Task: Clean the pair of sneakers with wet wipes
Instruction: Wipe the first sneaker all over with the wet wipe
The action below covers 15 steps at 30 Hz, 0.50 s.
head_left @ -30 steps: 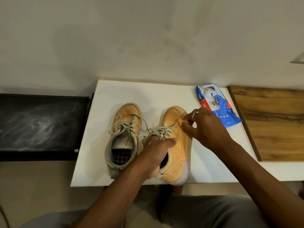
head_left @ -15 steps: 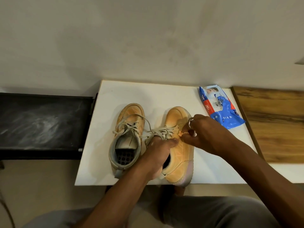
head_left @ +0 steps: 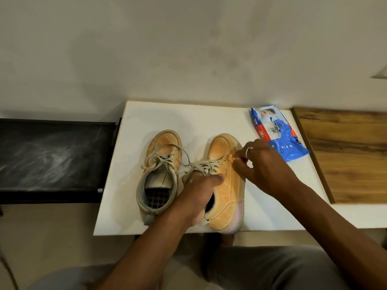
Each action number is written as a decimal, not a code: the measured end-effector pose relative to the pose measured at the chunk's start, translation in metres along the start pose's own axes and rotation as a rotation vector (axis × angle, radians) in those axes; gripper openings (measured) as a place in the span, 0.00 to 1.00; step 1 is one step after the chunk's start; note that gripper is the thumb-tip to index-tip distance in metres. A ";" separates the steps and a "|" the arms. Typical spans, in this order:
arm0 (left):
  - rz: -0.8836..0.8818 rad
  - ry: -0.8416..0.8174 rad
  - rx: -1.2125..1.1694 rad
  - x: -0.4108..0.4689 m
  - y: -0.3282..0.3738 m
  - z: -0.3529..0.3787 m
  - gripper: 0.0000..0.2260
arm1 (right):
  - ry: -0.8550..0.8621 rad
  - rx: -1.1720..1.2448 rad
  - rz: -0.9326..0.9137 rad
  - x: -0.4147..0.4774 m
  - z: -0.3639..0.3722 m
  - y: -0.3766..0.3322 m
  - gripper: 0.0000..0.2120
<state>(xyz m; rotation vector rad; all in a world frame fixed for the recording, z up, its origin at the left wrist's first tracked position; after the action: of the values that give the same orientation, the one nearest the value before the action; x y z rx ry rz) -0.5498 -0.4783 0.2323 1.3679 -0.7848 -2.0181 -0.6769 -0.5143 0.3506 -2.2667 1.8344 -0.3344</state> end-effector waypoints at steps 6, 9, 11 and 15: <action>0.000 0.000 -0.030 0.000 -0.001 -0.002 0.15 | -0.100 0.087 0.121 -0.047 0.017 0.003 0.22; -0.001 -0.032 -0.032 0.000 0.000 0.000 0.14 | -0.144 0.107 0.156 -0.053 0.024 0.008 0.30; -0.014 -0.049 -0.026 -0.001 0.000 0.002 0.18 | -0.078 0.084 0.098 -0.045 0.017 0.004 0.27; -0.032 -0.054 -0.011 -0.001 0.000 0.001 0.23 | -0.003 0.205 0.111 -0.036 0.010 0.000 0.22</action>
<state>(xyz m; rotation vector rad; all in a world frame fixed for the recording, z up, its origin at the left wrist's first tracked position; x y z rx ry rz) -0.5499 -0.4770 0.2332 1.3328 -0.7790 -2.0889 -0.6815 -0.4794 0.3396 -2.0201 1.8237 -0.4759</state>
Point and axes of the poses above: each hand's wrist, its own x-axis towards the middle knuckle, its own z-axis out of the palm, y = z × x, the point moved 10 cm from there along x, towards the middle knuckle
